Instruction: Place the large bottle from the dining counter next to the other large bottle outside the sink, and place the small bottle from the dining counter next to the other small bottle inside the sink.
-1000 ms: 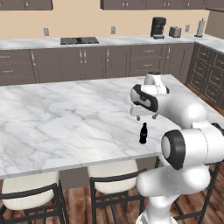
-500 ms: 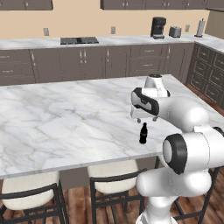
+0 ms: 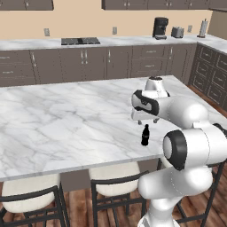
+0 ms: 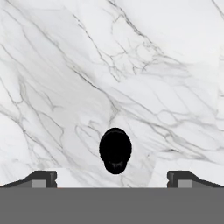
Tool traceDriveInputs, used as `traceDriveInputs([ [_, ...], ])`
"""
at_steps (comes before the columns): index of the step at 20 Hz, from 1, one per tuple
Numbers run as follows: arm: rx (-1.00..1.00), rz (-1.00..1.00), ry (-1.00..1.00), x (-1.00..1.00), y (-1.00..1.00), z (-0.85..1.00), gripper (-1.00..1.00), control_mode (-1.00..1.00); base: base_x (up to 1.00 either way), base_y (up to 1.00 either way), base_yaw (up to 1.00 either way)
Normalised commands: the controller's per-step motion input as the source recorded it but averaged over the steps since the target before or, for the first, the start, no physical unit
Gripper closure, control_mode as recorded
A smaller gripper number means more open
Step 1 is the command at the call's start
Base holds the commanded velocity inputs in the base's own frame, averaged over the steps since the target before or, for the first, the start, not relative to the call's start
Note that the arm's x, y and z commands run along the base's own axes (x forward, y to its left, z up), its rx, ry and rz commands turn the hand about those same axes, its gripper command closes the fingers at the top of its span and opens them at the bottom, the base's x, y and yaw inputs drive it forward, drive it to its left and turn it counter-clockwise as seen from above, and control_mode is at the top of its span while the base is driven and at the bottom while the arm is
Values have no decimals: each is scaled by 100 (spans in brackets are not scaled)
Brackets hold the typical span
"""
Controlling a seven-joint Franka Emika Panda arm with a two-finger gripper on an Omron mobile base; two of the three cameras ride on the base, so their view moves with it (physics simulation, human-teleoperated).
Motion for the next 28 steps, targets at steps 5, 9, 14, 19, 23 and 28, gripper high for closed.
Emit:
traceDriveInputs([
  [5, 0, 0, 1, -3, 0, -12, -100, -100, 0, 0, 0],
  [9, 0, 0, 0, 0, 0, -23, -100, -100, 0, 0, 0],
  [14, 0, 0, 0, 0, 0, -16, -100, -100, 0, 0, 0],
  [19, 0, 0, 0, 0, 0, -21, -100, -100, 0, 0, 0],
  [23, 0, 0, 0, 0, 0, -22, -100, -100, 0, 0, 0],
  [28, 0, 0, 0, 0, 0, -12, -100, -100, 0, 0, 0],
])
